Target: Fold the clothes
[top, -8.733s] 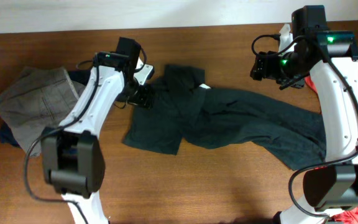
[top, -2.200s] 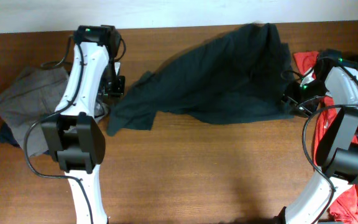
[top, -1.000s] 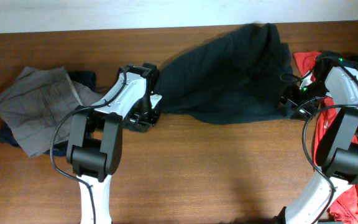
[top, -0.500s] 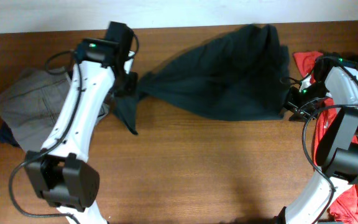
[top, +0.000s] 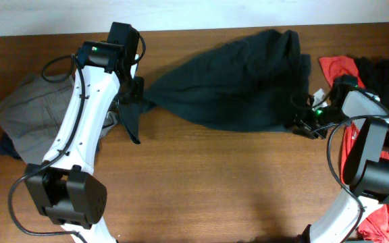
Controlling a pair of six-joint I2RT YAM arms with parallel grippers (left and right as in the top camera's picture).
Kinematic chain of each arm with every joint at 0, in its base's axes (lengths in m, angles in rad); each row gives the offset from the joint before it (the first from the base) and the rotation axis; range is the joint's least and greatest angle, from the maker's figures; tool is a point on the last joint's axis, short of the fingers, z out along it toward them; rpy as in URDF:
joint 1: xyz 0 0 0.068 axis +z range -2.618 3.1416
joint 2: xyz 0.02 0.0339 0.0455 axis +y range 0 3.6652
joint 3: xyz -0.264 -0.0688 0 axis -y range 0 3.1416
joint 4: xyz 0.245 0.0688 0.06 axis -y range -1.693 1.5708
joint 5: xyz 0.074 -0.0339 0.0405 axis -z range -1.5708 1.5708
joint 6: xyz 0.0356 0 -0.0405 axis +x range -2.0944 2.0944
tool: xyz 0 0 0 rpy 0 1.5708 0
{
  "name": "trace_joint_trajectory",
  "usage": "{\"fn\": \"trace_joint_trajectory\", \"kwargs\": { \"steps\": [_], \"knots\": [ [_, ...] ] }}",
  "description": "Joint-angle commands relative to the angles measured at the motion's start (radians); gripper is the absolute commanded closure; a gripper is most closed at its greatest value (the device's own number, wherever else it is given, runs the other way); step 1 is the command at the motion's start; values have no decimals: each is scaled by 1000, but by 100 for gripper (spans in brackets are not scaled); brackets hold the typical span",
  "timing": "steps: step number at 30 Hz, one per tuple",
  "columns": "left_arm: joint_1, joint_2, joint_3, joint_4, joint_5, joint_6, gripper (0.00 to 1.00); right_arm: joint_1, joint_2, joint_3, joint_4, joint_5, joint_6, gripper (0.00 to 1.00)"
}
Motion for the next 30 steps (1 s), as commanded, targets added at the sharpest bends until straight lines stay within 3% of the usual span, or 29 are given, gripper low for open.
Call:
{"fn": "trace_joint_trajectory", "kwargs": {
  "steps": [1, 12, 16, 20, 27, 30],
  "knots": [
    [2, 5, -2, 0, -18, -16, 99, 31, 18, -44, 54, -41, -16, 65],
    [2, 5, -2, -5, -18, -16, 100, 34, 10, 32, 42, -212, -16, 92],
    [2, 5, -2, -24, -22, -12, 99, 34, -13, 94, -89, -199, -49, 96],
    [2, 5, -2, -41, -47, -8, 99, 34, -58, 175, -250, -61, -48, 96],
    [2, 5, -2, -49, -47, -5, 99, 38, -82, 322, -634, 2, -80, 96],
    [2, 5, -2, -53, -47, -5, 99, 44, -98, 330, -695, 31, -128, 96]
  ]
}}
